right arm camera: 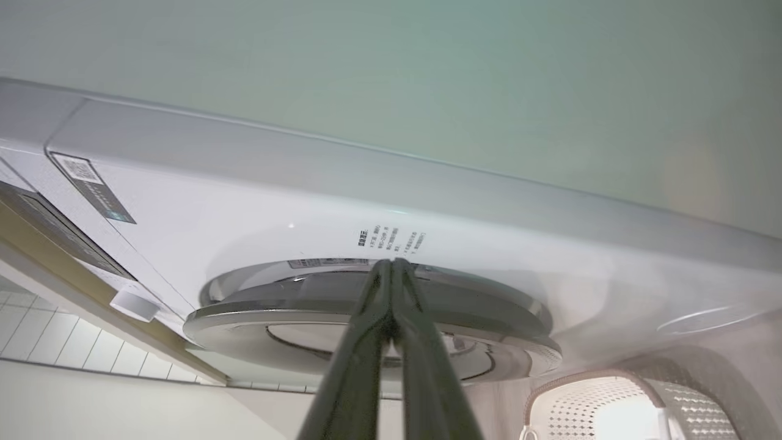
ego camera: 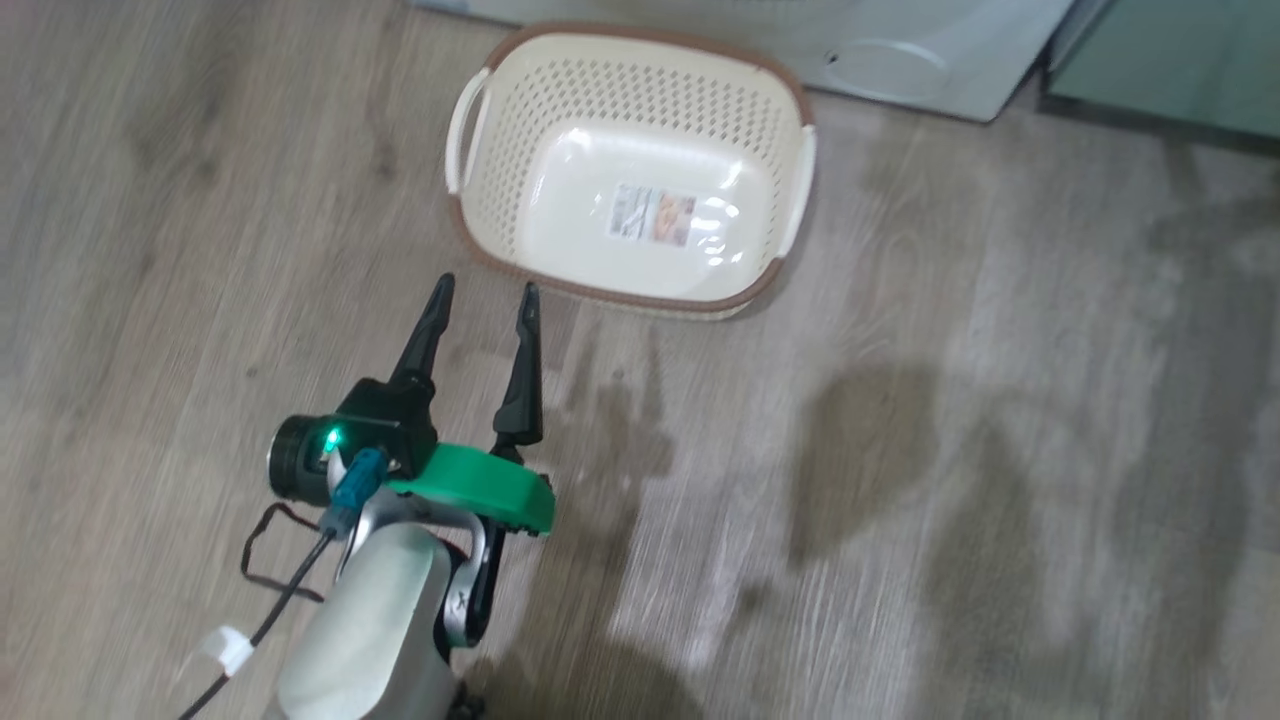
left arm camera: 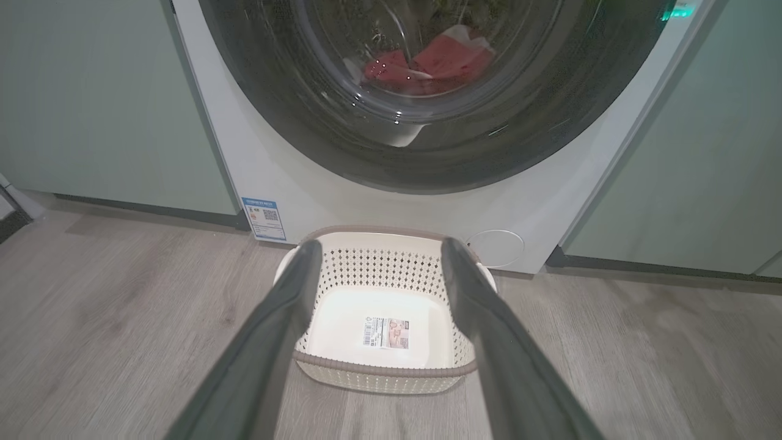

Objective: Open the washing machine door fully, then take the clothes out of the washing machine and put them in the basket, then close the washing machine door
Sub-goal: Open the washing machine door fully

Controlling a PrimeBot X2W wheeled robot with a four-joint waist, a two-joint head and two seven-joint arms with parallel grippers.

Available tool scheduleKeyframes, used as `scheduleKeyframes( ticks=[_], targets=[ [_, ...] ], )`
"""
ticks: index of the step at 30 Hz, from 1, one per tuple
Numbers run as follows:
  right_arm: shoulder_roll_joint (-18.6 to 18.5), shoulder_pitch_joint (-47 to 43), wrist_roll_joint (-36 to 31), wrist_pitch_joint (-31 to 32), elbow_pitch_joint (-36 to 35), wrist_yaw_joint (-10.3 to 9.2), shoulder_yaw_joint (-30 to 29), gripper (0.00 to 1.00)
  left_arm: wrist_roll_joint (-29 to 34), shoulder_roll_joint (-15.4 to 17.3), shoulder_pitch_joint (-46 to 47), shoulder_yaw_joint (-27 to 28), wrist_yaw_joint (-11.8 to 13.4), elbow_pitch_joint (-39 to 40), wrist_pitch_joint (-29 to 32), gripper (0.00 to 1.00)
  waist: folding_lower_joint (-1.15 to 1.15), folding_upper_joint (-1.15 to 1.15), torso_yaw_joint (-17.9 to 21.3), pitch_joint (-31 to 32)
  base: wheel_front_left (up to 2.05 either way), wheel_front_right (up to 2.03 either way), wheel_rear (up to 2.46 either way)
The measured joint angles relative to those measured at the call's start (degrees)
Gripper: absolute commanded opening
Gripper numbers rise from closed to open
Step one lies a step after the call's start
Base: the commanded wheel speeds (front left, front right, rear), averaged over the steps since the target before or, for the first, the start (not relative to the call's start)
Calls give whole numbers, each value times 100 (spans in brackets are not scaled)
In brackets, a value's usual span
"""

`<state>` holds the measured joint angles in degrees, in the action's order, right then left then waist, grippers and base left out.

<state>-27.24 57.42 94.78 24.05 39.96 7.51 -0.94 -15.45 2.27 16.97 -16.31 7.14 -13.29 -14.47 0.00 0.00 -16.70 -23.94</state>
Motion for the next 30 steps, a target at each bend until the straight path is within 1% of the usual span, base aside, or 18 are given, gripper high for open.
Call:
scheduleKeyframes(
  ticks=[7, 10, 15, 30],
  targets=[
    [-40, 960, -101, 564, 503, 0, 269, 0, -197, -3, 113, -255, 103, 57, -14, 100, 0, 0, -216, -352, 0, 0, 0],
    [-52, 1324, -179, 714, 672, 0, 391, 0, -264, -11, 154, -324, 115, 91, -14, 100, 0, 0, -311, -459, 0, 0, 0],
    [-54, 1770, -416, 857, 921, 0, 638, 0, -342, -12, 210, -427, 200, 126, -14, 100, 0, 0, -438, -593, 0, 0, 0],
    [70, 2727, -879, 999, 1430, 0, 1187, 0, -541, -25, 370, -623, 298, 223, -14, 100, 0, 0, -661, -888, 0, 0, 0]
  ],
)
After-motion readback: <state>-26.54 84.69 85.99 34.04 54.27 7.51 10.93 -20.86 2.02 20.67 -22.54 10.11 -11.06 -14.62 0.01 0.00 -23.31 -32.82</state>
